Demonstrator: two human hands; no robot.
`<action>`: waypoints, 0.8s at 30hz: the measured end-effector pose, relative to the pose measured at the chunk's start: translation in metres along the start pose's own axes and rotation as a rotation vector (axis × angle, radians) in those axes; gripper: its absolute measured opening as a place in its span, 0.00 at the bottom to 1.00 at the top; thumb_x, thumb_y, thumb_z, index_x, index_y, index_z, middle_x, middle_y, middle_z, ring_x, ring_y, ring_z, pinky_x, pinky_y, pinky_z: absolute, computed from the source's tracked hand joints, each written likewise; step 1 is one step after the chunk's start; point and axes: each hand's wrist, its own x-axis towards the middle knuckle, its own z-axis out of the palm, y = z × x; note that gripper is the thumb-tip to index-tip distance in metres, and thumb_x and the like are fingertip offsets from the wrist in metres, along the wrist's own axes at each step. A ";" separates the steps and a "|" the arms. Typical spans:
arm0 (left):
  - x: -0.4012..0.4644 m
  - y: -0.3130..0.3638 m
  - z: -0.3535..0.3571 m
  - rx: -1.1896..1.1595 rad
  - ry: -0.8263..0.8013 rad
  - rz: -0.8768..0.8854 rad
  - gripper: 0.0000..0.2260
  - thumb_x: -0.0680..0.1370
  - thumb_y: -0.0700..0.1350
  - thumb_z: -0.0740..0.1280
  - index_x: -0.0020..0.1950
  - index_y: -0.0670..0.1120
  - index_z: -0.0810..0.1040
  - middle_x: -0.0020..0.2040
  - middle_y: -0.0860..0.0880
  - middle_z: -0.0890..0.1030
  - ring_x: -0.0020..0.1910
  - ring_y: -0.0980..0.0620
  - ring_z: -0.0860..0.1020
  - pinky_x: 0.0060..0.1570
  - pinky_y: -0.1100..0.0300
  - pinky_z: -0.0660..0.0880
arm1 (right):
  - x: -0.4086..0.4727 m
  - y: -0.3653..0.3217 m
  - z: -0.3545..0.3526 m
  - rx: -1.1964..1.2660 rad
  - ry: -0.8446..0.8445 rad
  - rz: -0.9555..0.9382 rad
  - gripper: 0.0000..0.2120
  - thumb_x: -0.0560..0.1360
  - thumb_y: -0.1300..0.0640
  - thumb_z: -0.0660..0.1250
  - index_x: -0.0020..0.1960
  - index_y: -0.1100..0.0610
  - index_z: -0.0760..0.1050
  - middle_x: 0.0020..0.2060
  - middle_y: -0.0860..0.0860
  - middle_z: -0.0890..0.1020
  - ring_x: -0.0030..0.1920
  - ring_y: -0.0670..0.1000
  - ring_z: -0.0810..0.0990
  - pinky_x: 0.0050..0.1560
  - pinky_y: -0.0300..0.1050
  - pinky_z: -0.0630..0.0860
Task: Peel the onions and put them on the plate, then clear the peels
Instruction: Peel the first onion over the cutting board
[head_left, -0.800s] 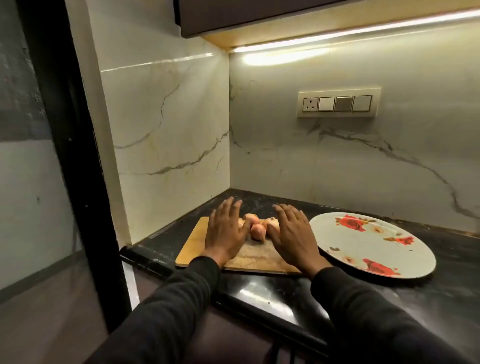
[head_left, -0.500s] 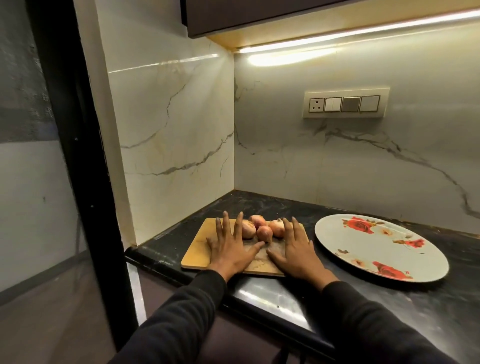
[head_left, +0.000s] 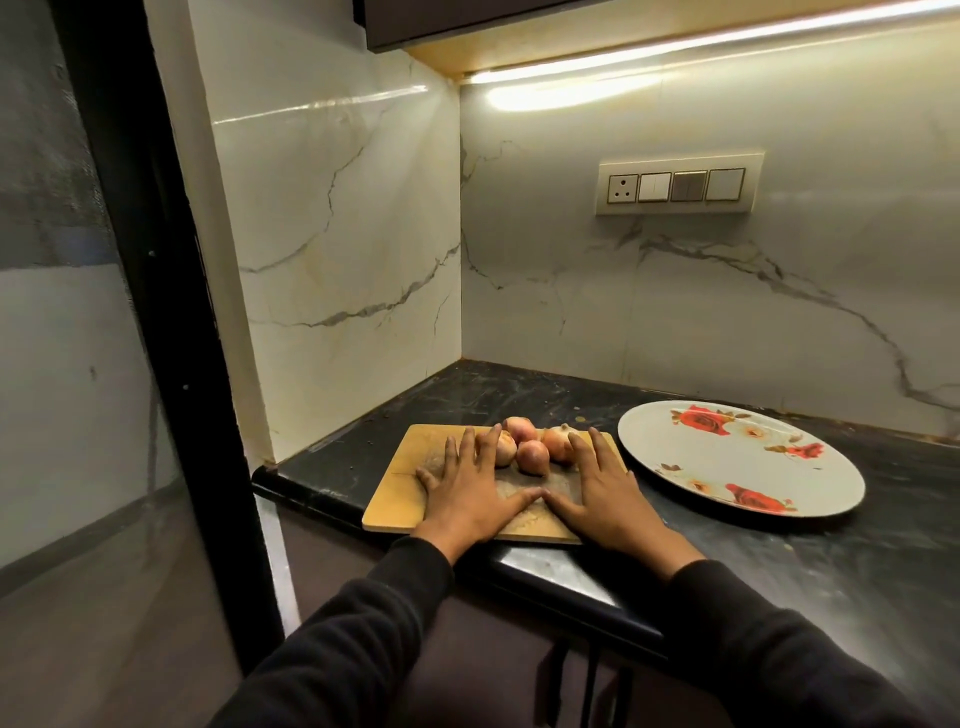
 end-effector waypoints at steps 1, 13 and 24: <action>-0.002 0.000 0.001 0.000 -0.001 0.003 0.50 0.68 0.79 0.57 0.80 0.60 0.37 0.83 0.50 0.41 0.81 0.43 0.41 0.72 0.25 0.46 | -0.003 0.000 -0.001 -0.009 -0.007 0.002 0.44 0.75 0.30 0.62 0.82 0.44 0.44 0.82 0.48 0.43 0.82 0.52 0.45 0.77 0.67 0.53; 0.016 0.000 -0.005 -0.099 -0.056 0.111 0.49 0.71 0.69 0.69 0.78 0.66 0.37 0.82 0.49 0.38 0.81 0.42 0.48 0.74 0.30 0.52 | 0.029 -0.004 -0.017 0.103 -0.138 -0.080 0.41 0.76 0.40 0.68 0.82 0.42 0.49 0.82 0.52 0.50 0.81 0.56 0.53 0.78 0.56 0.61; 0.049 -0.011 0.005 -0.292 0.069 0.227 0.38 0.70 0.58 0.76 0.76 0.58 0.64 0.69 0.53 0.65 0.66 0.52 0.72 0.67 0.53 0.73 | 0.049 0.009 -0.011 0.135 -0.043 -0.154 0.29 0.75 0.49 0.71 0.74 0.45 0.68 0.71 0.49 0.65 0.65 0.51 0.72 0.66 0.44 0.73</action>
